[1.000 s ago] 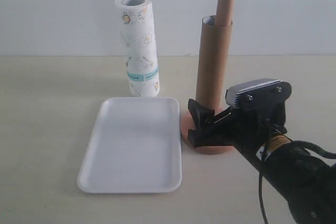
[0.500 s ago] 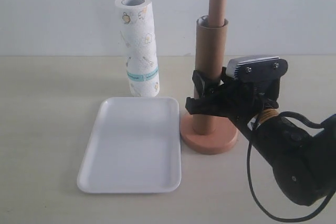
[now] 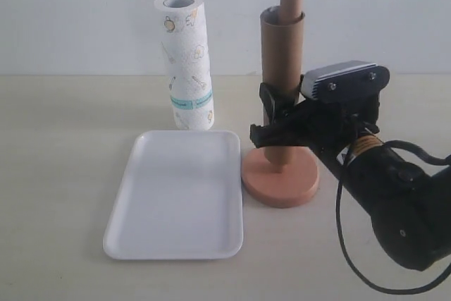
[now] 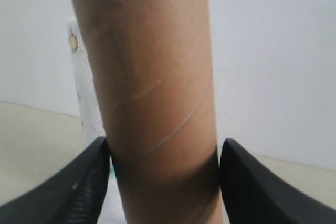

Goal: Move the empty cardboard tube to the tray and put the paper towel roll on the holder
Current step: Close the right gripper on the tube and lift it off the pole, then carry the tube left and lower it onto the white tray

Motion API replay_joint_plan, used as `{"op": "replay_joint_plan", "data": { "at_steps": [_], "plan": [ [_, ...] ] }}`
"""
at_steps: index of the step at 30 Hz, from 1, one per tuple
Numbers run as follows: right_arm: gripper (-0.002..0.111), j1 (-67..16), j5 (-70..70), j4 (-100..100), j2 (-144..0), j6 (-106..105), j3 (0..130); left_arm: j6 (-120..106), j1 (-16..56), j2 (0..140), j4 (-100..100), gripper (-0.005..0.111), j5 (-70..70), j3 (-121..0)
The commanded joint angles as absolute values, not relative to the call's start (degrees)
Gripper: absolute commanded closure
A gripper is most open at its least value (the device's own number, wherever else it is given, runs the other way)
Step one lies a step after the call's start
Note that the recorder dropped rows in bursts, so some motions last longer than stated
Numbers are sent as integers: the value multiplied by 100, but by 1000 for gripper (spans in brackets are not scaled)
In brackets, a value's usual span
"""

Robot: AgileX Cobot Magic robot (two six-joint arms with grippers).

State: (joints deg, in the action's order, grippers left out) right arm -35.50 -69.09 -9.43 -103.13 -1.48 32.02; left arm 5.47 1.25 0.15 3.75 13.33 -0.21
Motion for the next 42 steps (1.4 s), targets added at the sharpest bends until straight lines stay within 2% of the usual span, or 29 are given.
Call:
{"op": "replay_joint_plan", "data": {
  "at_steps": [1, 9, 21, 28, 36, 42],
  "plan": [
    [107, -3536, -6751, -861, -9618, -318, 3241, 540, 112, 0, 361, 103, 1326, 0],
    [107, -3536, -6392, -861, -8373, -357, 3241, 540, 112, 0, 361, 103, 1326, 0],
    [107, -3536, -5139, -819, -6375, -463, 3763, 540, 112, 0, 361, 103, 1326, 0],
    [107, -3580, -3241, -491, -5618, -463, 4549, 540, 112, 0, 361, 103, 1326, 0],
    [107, -4098, -1778, -472, -5127, -272, 5256, 540, 112, 0, 361, 103, 1326, 0],
    [107, -4896, -569, -472, -5187, 301, 5922, 540, 112, 0, 361, 103, 1326, 0]
  ]
}}
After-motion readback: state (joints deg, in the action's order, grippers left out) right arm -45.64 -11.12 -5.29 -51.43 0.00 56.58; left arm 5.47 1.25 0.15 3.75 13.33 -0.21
